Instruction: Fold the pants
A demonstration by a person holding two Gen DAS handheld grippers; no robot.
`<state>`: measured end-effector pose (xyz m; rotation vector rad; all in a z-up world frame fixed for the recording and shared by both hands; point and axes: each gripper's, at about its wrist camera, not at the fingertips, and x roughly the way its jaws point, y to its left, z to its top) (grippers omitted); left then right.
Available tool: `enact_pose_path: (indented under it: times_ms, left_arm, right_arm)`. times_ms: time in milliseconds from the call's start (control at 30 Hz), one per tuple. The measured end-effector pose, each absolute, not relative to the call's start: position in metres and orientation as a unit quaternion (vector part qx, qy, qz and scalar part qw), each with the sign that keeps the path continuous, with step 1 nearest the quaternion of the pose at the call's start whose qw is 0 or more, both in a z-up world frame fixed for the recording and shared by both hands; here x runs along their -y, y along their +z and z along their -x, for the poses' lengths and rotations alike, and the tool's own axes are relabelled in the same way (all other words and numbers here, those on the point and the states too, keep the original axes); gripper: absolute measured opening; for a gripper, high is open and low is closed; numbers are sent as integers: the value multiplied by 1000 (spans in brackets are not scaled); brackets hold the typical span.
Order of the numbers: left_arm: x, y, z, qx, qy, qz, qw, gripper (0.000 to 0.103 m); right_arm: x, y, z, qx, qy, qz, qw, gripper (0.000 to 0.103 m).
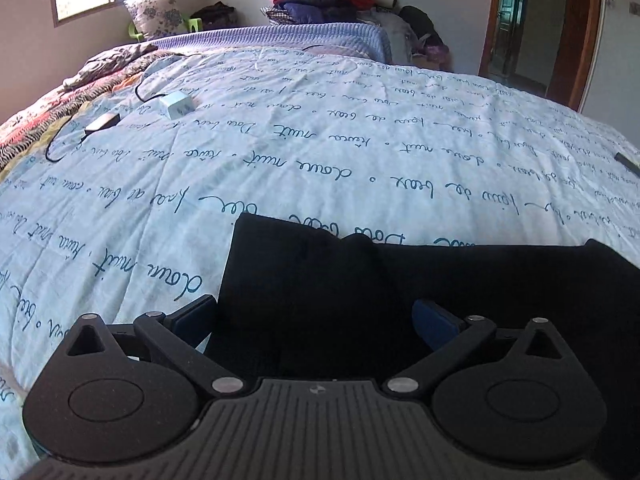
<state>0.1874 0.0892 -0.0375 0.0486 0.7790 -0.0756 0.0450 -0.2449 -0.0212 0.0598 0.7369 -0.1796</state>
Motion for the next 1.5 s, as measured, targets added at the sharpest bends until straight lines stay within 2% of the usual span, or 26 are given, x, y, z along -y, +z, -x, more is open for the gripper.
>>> enact_pose_path:
  times_ms: [167,267,433,567,633,733,867,1000,1133,1333,1433,1500]
  left_arm:
    - [-62,-21,-166,-363,-59,-25,929,102]
    - [-22,-17,-149,-354,-90,-48,930,102]
    - [45,-15,-123,-326,-113,-87,935,102]
    - [73,-16,-118,-319,-109,-92,937,102]
    - [74,-18,-120,-305,-81,-102,944,103]
    - [53,-25,-132,-268,16,-134,954,103]
    - [-10,-40,-167,-324,93,-133,932,103]
    - [-75,-23,-174,-313,155,-101,932,103]
    - [-113,-3,-166,-323,133,-50,936,103]
    - [-133,4,-143,-338,38,-35,940,103]
    - [-160,5,-144,-344,-19,27,938,102]
    - [-186,7,-142,-321,-37,102,941,101]
  right_arm:
    - [290,-15,-24,-343,-179,22,922,103]
    - [319,-19,-16,-349,-212,9,913,103]
    - [343,-20,-2,-335,-190,-40,922,102]
    - [344,-21,-3,-335,-186,-13,924,100]
    - [348,-19,-5,-335,-182,4,925,95]
    - [360,-12,-6,-340,-175,9,924,95]
    - [353,6,-2,-309,-130,-25,942,95]
    - [301,17,-17,-278,-6,-42,960,95]
    - [213,18,-50,-274,107,12,956,95]
    - [85,7,-69,-261,237,125,927,95]
    - [46,0,-66,-240,232,206,920,95]
    - [33,-2,-63,-230,216,242,917,95]
